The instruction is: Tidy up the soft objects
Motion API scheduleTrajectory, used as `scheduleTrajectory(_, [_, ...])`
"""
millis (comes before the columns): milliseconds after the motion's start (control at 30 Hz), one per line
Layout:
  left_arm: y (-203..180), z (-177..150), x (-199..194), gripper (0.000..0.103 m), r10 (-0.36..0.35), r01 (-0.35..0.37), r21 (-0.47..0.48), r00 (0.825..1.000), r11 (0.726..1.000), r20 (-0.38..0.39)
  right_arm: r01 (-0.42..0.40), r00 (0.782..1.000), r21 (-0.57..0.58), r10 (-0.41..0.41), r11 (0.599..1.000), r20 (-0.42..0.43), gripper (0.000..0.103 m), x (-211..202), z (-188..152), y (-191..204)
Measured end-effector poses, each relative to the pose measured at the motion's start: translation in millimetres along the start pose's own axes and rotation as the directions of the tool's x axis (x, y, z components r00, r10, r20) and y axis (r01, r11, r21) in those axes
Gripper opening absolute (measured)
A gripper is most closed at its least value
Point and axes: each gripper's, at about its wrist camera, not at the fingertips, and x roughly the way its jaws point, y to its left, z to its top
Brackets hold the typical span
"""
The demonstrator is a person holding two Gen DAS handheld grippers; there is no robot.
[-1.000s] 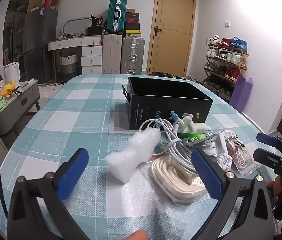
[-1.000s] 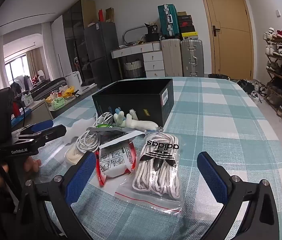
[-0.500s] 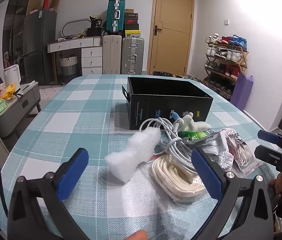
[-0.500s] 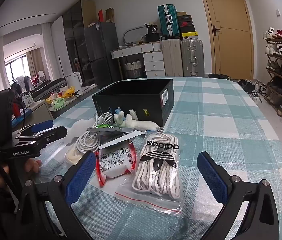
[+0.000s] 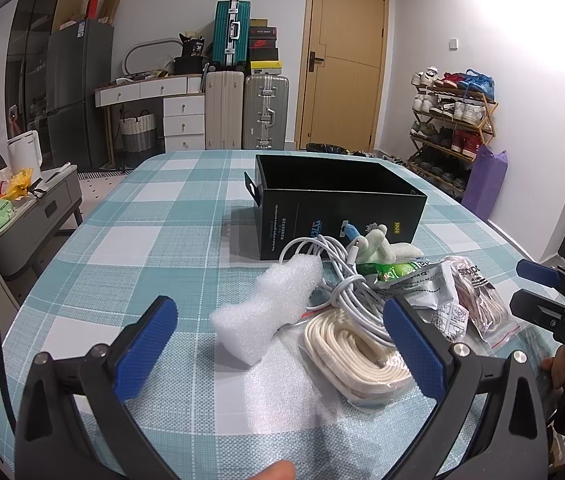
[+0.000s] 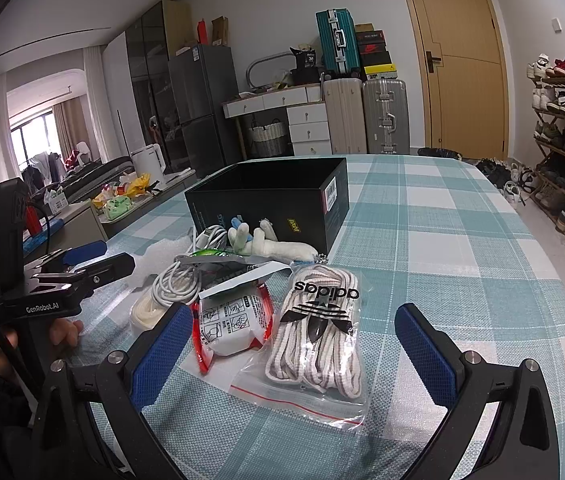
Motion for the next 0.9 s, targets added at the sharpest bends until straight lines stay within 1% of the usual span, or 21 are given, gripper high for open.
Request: scheduleTrajectory(900, [-1.7, 0.1, -0.8, 0.103, 0.004, -0.004, 0.007, 1.000, 1.000, 0.001, -0.001, 1.000, 0.000, 0.001, 1.000, 0.000, 0.103, 1.1, -0.4, -0.1])
